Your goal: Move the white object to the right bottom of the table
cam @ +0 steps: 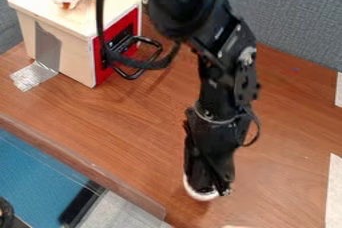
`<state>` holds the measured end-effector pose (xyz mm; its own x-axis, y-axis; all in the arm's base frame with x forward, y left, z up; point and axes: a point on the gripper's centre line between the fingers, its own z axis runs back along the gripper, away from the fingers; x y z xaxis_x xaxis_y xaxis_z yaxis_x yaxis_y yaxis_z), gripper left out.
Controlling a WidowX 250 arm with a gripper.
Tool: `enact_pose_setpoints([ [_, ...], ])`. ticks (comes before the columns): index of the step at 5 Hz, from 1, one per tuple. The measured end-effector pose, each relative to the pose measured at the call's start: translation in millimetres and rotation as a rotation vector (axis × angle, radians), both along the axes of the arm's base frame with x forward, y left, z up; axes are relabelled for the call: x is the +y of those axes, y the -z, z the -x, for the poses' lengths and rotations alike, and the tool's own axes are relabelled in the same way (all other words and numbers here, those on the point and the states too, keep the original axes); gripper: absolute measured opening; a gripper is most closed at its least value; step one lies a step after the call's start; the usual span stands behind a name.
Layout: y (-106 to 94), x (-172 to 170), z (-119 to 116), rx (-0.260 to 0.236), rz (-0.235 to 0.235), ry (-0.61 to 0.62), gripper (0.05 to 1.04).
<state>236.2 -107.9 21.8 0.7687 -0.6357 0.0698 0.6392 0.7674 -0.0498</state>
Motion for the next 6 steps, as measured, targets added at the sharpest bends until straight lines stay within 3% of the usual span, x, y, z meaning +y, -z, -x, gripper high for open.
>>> enact_pose_setpoints([
  [1,8.1,-1,0,0.025,-0.009,-0.003,0.272],
  [2,8.2,-1,1,0.031,-0.021,0.002,0.558],
  [3,-6.7,1,3,0.01,-0.018,-0.003,0.86],
  [4,-42.6,5,9,-0.045,0.022,-0.049,1.007],
  [6,-66.9,34,14,-0.026,0.011,-0.27,0.999],
])
